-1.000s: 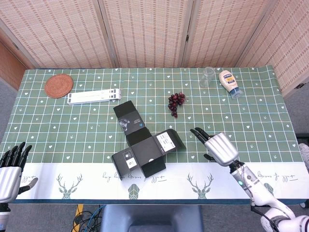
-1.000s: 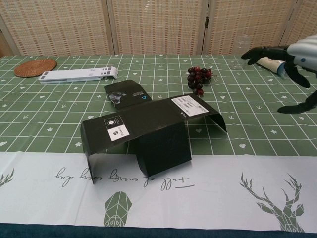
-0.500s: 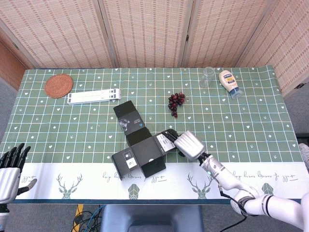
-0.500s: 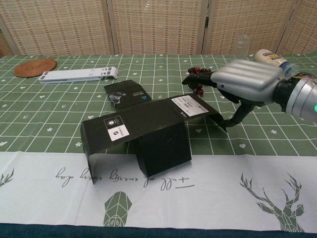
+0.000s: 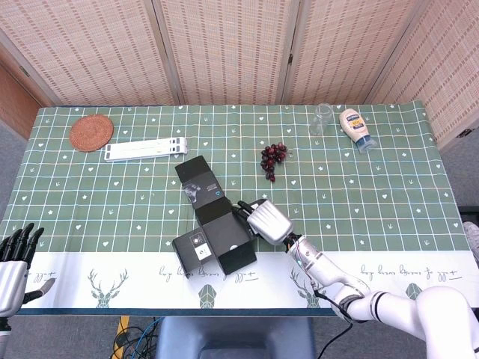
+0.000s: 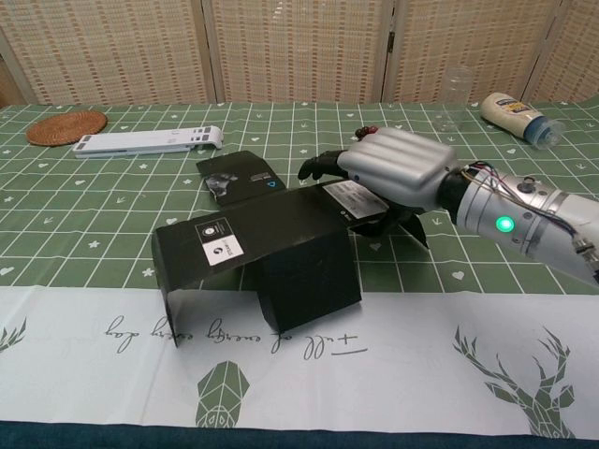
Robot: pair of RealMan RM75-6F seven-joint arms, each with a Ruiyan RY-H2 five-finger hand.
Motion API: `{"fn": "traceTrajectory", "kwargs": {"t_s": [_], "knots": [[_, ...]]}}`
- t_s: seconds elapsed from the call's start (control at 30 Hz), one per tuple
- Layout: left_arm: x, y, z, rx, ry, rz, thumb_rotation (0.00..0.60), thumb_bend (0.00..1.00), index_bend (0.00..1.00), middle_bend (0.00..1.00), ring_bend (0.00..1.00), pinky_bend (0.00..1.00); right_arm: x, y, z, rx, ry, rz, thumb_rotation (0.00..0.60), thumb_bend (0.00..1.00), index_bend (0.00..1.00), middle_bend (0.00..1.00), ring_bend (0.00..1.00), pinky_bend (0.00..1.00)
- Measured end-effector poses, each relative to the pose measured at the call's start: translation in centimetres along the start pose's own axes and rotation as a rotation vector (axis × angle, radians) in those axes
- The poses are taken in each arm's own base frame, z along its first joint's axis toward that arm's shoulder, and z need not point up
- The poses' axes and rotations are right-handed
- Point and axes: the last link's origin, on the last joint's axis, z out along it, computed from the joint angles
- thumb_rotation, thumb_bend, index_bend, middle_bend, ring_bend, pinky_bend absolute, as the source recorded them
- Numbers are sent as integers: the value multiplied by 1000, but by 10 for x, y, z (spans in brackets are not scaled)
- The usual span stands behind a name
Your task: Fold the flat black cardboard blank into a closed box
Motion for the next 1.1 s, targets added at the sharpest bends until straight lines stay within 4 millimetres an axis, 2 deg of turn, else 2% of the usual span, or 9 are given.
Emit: {"fn": "traceTrajectory", "kwargs": {"t_s": [0.07,0.27,0.47,0.7,0.9,1.1], "knots": [[0,-1,0,0,1,-2,600,143,0,0,15,99,3,-1,6,12,48,0,600,553,490,422,878,1000],[1,-2,-1,1,7,-7,600,143,0,0,15,99,24,-1,24,69,184,6,600,642,676,587,918,1000],[0,-2,1,-5,2,-10,600,143,0,0,15,99,46,12,25,75,232,-20,600,668,740,640,932,1000],[0,0,5,-17,4,-13,600,143,0,0,15,99,72,28,18,69,260,-63,600,696,798,687,944,1000],[-6,3,9,-34,-8,-23,600,143,0,0,15,99,94,45,4,46,252,-61,600,705,824,711,946,1000],[-9,7,13,-52,-12,-31,600,143,0,0,15,99,123,70,-19,9,233,-88,600,730,862,744,945,1000]]}}
